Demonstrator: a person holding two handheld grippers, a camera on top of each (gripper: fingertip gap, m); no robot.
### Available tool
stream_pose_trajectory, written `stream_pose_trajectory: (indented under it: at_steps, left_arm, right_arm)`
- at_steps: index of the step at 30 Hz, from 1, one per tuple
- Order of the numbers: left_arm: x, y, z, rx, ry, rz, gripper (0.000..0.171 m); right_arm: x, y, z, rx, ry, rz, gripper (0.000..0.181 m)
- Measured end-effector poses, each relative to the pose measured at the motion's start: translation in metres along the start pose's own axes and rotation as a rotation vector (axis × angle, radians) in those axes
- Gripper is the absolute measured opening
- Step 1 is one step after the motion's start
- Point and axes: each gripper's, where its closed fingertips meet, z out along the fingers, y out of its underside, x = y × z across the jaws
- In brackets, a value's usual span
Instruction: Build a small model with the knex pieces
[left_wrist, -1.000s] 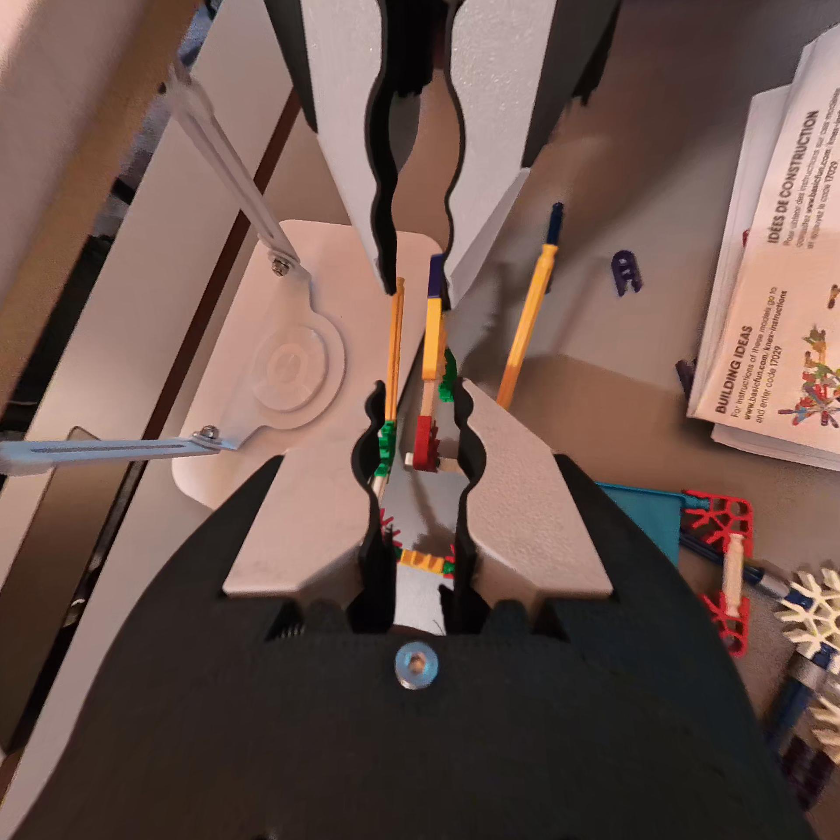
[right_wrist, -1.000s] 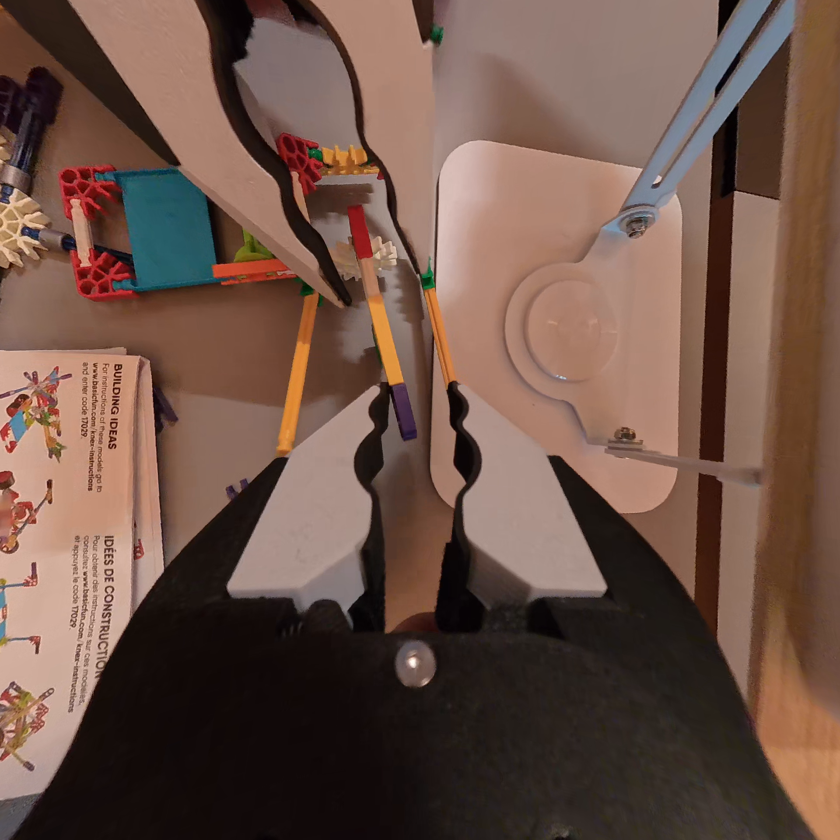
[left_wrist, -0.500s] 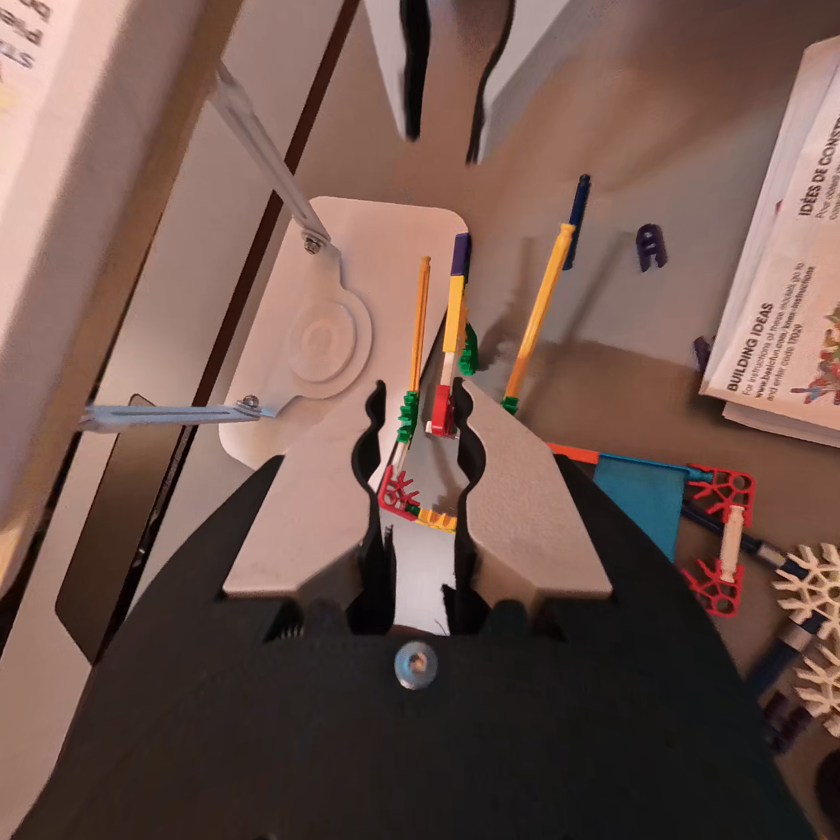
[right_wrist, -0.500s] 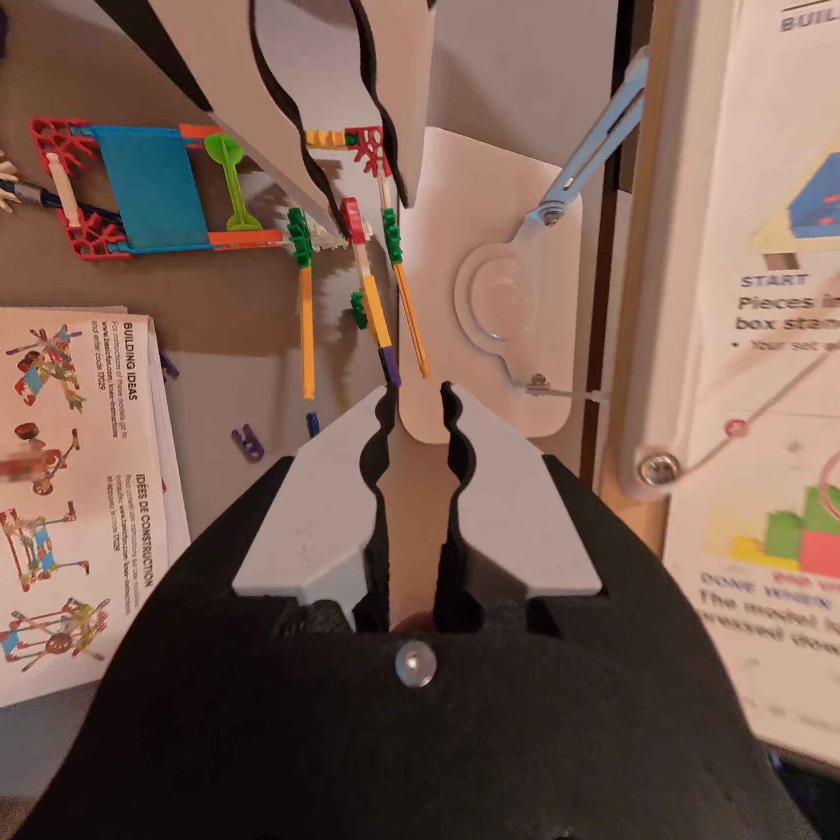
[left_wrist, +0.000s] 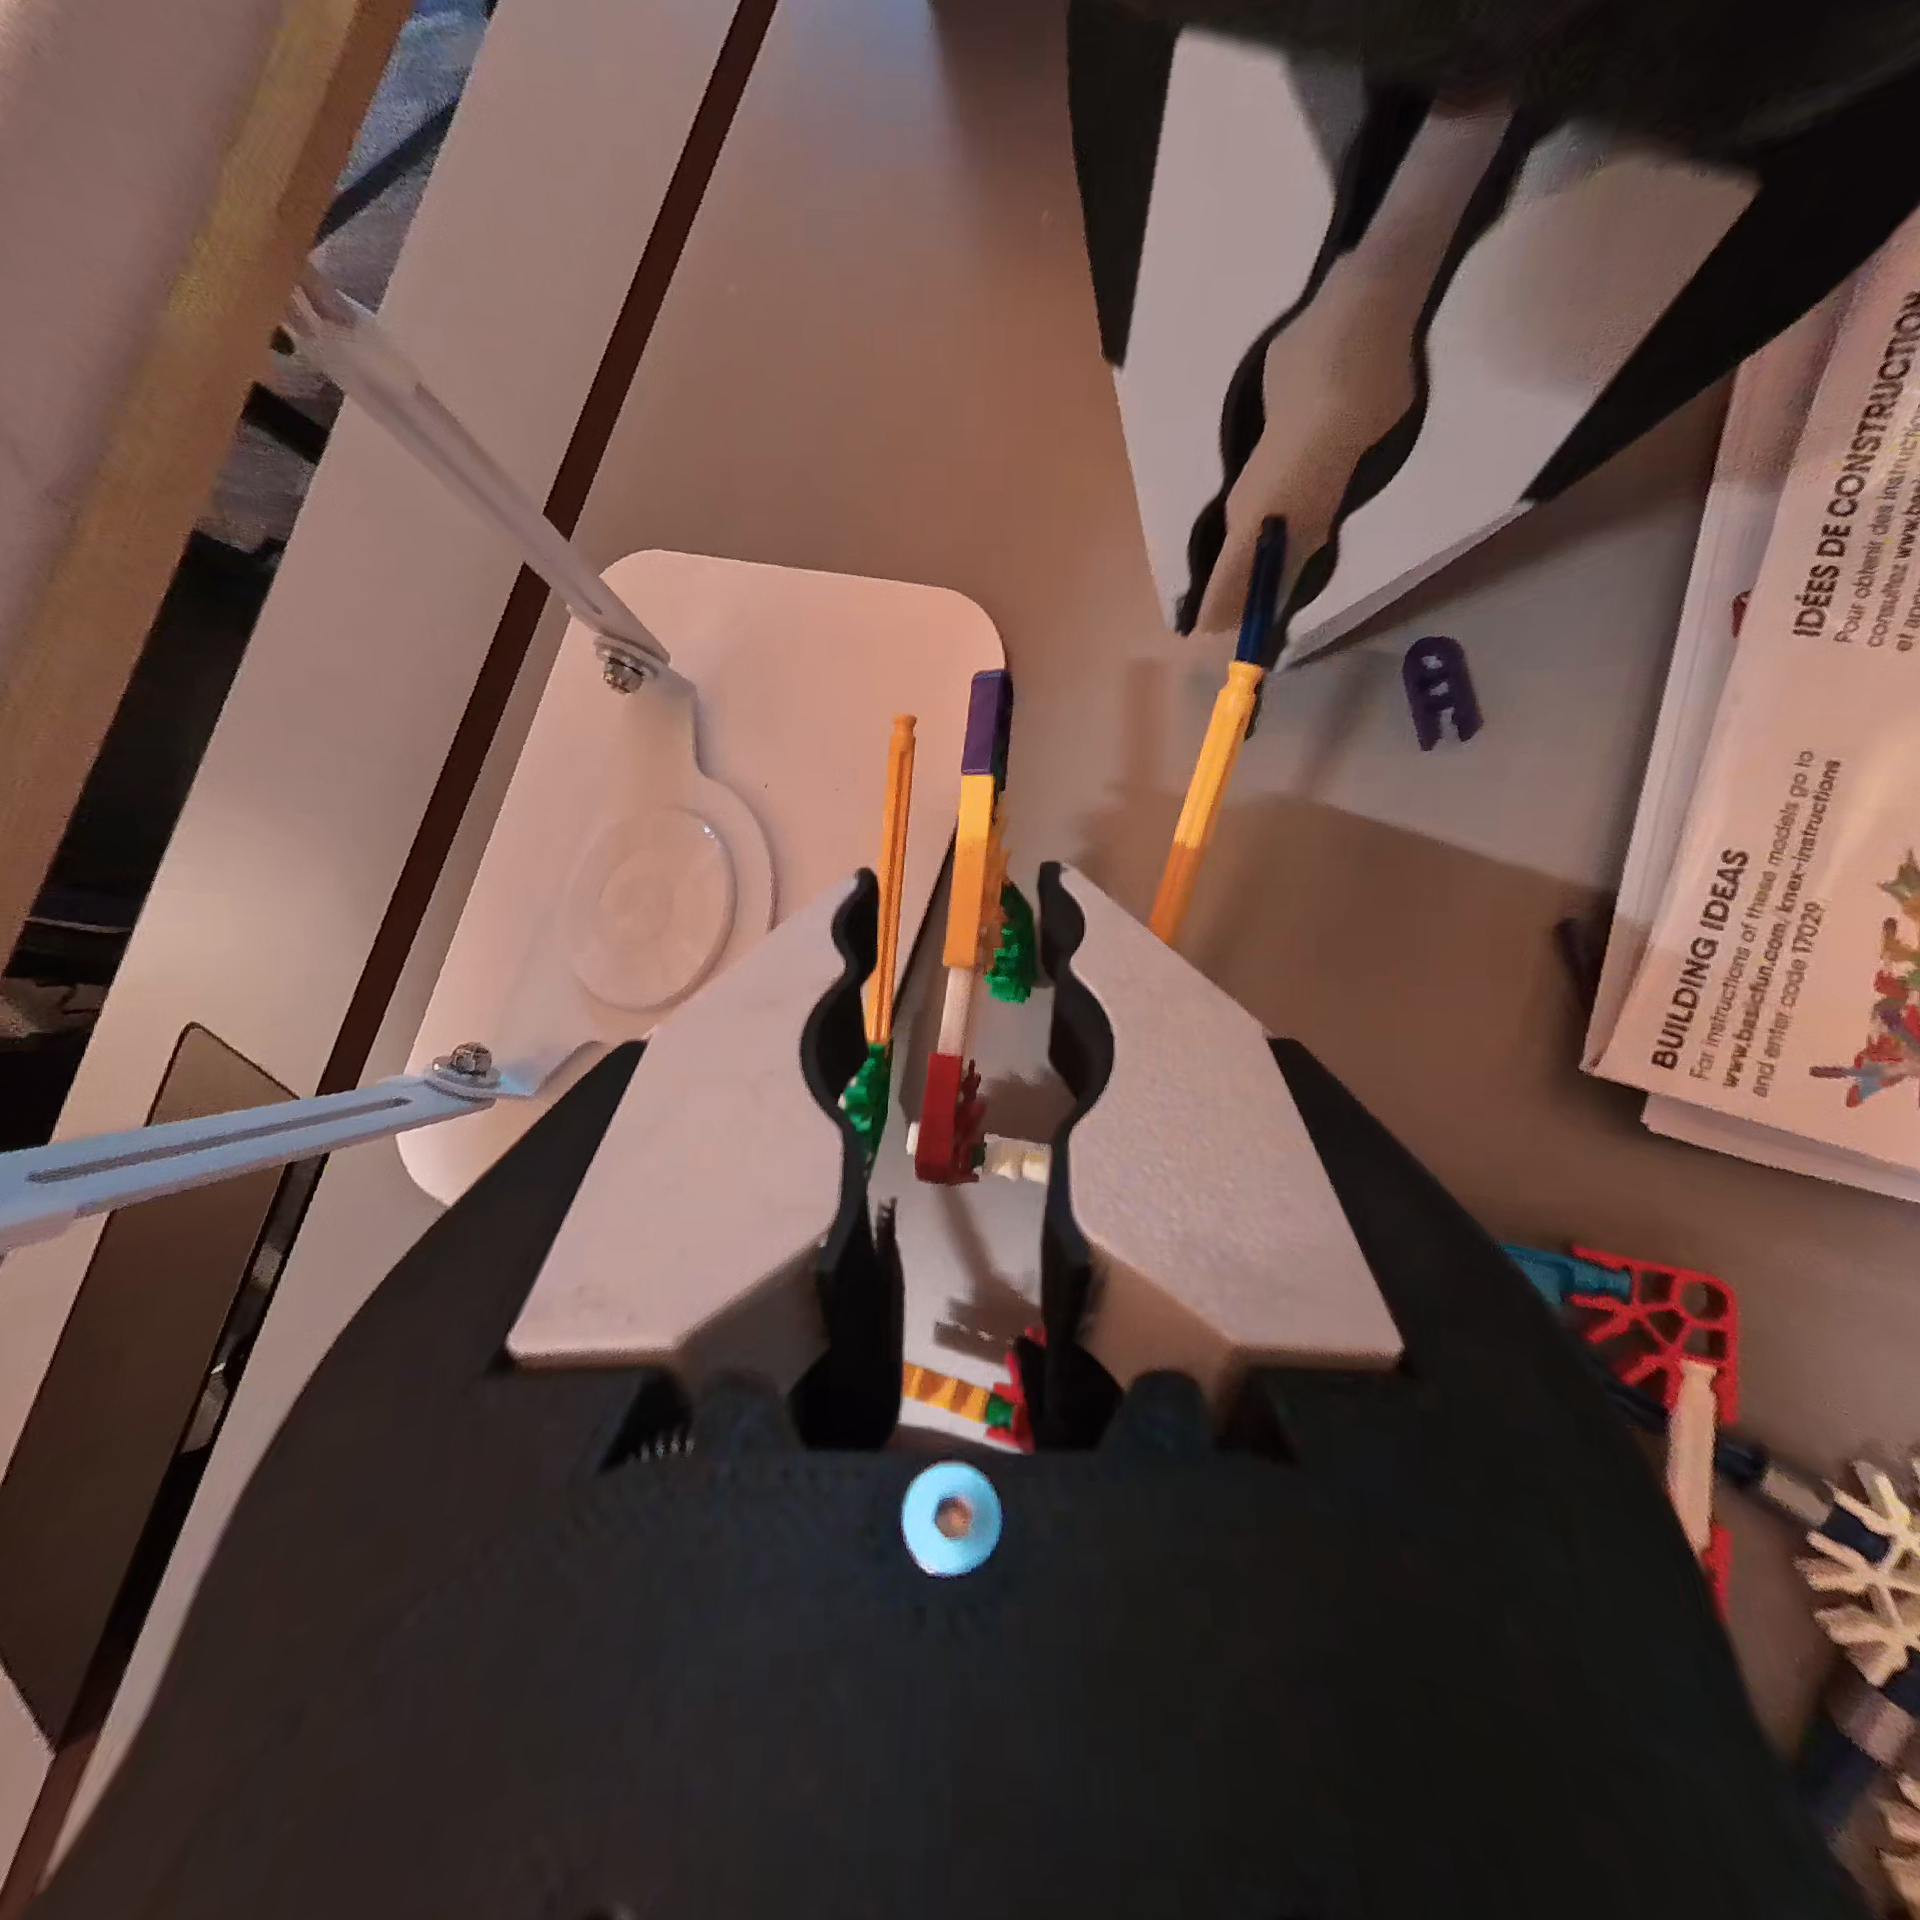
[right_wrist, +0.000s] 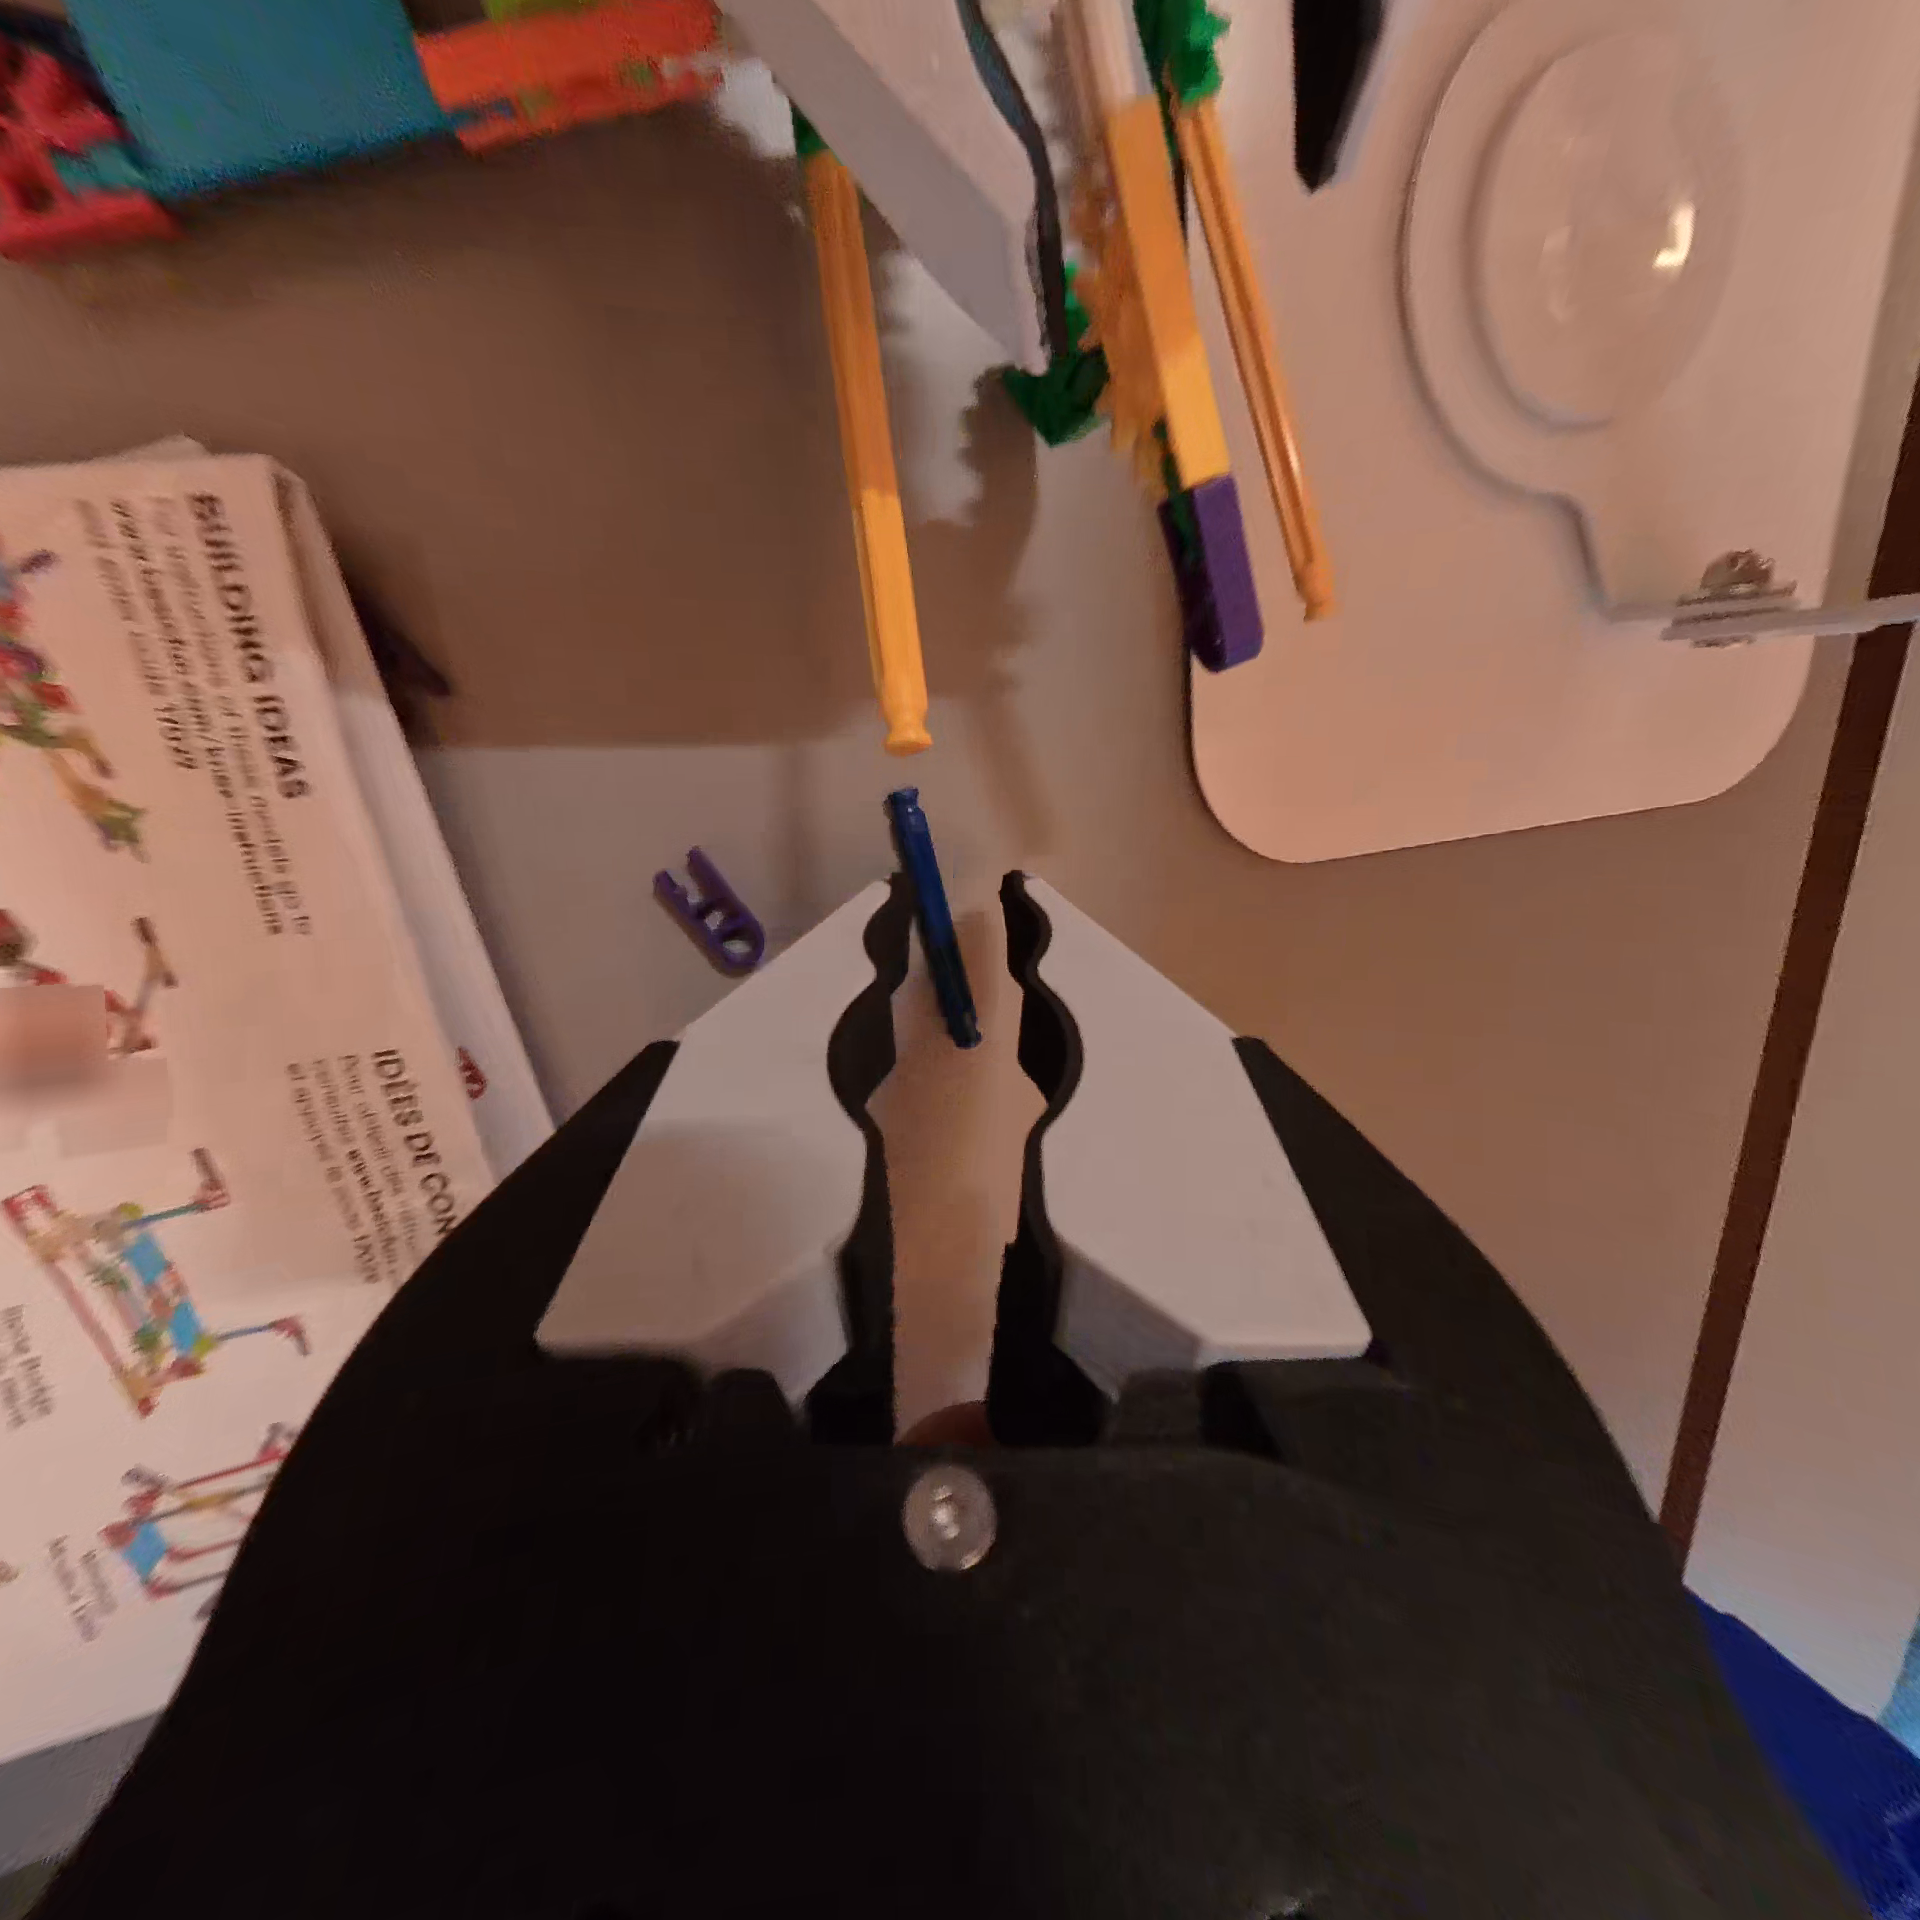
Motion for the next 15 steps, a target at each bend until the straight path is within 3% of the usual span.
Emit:
stream_pose_trajectory:
  at_steps: [8,15]
  left_arm:
    - [0.007,0.004,0.014,-0.004,0.047,-0.028,0.025]
    - [0.01,0.004,0.017,0.0,0.073,-0.048,0.018]
  right_arm:
    - [-0.01,-0.01,0.008,0.135,-0.095,0.037,0.011]
    - [-0.012,-0.012,0.009,0.143,-0.12,0.054,0.004]
